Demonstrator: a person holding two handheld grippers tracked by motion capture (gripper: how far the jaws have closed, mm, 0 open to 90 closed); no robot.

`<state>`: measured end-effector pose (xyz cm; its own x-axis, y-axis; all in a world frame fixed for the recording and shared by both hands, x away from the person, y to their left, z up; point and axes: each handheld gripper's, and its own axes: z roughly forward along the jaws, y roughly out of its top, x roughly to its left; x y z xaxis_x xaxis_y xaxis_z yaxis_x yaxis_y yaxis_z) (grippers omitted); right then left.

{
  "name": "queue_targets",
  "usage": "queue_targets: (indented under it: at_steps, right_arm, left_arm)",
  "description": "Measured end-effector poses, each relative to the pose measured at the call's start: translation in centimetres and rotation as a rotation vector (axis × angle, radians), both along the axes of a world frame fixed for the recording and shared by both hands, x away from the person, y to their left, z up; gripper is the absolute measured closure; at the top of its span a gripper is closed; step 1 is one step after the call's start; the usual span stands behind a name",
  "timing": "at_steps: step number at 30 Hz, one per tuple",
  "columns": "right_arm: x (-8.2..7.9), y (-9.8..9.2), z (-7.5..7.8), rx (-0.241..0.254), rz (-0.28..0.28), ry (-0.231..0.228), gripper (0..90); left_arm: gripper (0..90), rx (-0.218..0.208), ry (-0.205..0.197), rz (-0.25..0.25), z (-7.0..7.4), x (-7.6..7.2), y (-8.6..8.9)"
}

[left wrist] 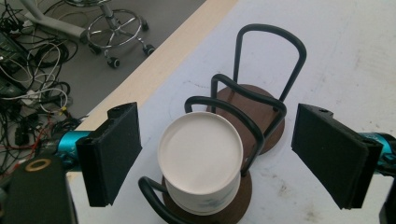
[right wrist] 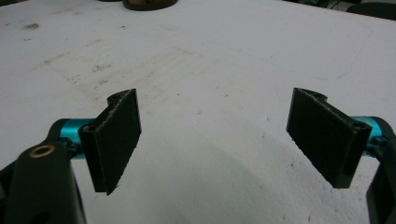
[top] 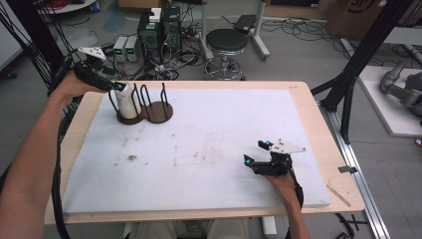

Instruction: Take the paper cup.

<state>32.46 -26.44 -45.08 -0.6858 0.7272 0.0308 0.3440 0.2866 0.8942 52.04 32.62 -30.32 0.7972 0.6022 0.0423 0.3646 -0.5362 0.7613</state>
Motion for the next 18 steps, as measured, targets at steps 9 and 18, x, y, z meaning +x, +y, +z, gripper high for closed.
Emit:
queue_targets:
  at_steps: [9,18]
  right_arm:
    - [0.0,0.0,0.0,-0.002,0.002,-0.002,18.2]
    - [-0.1,0.0,0.0,-0.002,0.002,-0.005,18.2]
  left_arm:
    - [16.4,0.102,0.038,-0.012,-0.2,1.3,-0.6]
    - [17.3,0.148,0.079,-0.018,-1.0,1.8,-0.8]
